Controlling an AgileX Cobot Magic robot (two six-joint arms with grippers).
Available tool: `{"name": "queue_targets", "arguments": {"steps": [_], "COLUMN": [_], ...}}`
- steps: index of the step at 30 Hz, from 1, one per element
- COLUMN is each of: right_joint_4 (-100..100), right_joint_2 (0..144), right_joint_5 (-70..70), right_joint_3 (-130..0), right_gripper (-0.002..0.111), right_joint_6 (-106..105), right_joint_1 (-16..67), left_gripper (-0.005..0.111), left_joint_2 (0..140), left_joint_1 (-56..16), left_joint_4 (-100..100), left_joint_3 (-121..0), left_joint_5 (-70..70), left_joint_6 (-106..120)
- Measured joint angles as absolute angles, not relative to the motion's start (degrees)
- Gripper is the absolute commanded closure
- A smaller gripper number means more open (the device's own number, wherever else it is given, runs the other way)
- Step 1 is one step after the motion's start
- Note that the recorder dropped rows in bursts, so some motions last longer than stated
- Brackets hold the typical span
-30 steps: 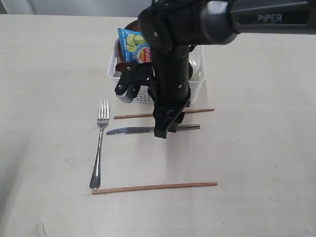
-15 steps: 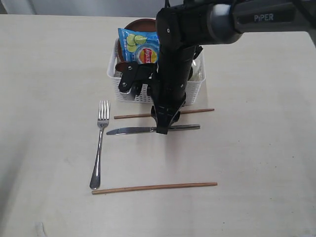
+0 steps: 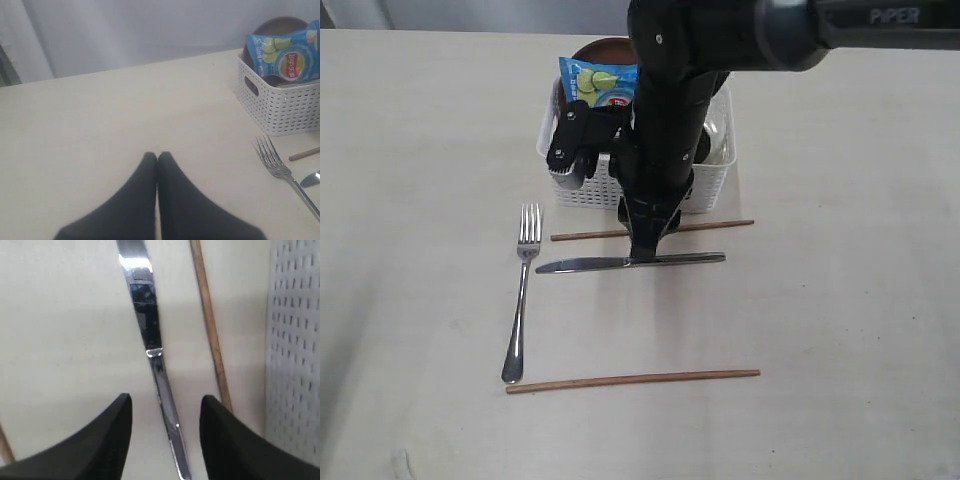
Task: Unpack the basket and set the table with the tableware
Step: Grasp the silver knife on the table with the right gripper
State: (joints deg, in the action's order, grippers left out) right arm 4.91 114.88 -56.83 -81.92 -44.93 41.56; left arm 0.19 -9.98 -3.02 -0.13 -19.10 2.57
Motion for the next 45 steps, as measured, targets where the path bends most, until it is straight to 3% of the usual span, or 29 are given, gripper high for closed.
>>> {"name": "queue_targets", "arguments": {"steps": [4,9,29,31,38,45], "right_joint_4": [4.9,4.8,2.3,2.3,3.3,3.4], "right_joint_2": [109.1,105.8,115.1,115.5,116.4,116.3], "right_joint_5": [-56.1,-40.7,-37.1,-38.1,-41.5,-42.9], "right_joint_3": [-74.7,-62.1,-68.0,-68.5,-69.3,-69.5], "right_gripper": [0.066,0.066,0.066,0.071,0.108,0.109], "right_joint_6": [-43.4,-43.8,-41.6,-41.6,-41.4,-41.3], "right_joint_1": [41.6,41.6,41.2,41.2,41.2,41.2], "left_gripper": [0.107,0.107,0.107,0.107,0.107,0.107], "left_joint_2": [0.2,0.2,0.2,0.2,0.2,0.2], "left_joint_1": [-10.0,-10.0,-10.0,-10.0,-10.0,-10.0], "left_joint_4": [-3.0,-3.0,-3.0,-3.0,-3.0,-3.0], "left_joint_3": [-0.1,-0.1,-0.1,-0.1,-0.1,-0.1], "left_joint_5": [-19.1,-19.1,-19.1,-19.1,-19.1,-19.1], "left_joint_6": [2.6,2.6,2.6,2.6,2.6,2.6]}}
